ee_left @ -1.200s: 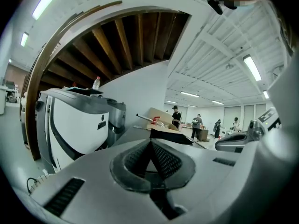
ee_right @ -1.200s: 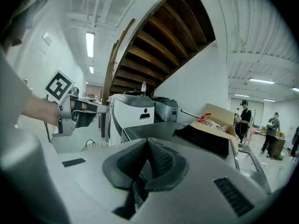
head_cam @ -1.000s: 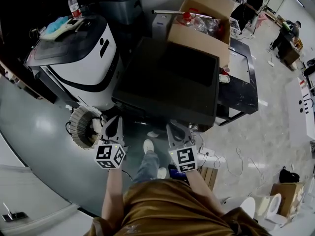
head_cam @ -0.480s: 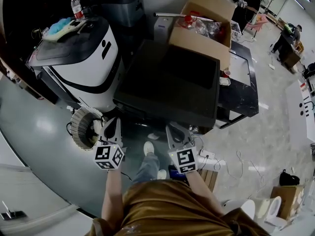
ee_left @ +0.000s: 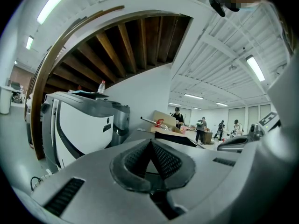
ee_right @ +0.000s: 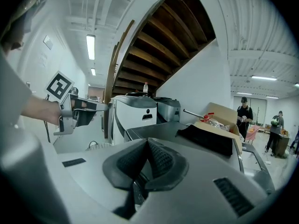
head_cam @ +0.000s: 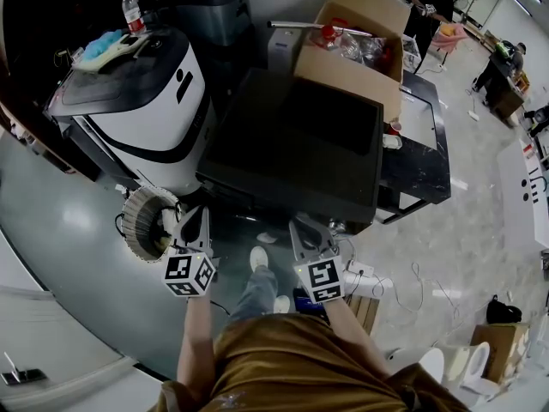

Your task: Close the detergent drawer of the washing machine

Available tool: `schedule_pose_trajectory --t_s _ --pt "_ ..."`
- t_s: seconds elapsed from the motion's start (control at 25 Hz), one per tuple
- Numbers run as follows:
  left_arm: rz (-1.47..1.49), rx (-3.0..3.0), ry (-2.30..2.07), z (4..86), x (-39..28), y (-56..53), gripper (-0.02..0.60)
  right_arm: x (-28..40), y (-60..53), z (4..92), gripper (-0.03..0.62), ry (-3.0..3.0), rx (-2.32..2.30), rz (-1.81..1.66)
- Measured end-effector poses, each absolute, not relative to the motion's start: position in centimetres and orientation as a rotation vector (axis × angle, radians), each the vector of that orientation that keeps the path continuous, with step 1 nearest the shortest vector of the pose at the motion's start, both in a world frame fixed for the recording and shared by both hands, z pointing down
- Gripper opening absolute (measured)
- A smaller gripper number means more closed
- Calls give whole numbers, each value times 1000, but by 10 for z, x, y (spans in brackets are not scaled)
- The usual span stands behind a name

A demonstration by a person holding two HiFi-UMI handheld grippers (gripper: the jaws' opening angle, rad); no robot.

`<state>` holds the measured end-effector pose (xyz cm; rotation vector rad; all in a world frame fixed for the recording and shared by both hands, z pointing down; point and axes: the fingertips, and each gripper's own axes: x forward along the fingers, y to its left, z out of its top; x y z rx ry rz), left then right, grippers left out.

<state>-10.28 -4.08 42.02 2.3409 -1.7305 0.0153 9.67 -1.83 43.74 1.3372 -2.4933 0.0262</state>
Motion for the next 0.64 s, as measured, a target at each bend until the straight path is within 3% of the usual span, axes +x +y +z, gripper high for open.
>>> schedule_pose_trajectory --t_s 0.64 --pt "-1 2310 -1723 429 -106 -41 25 96 -20 440 12 -2505 1336 28"
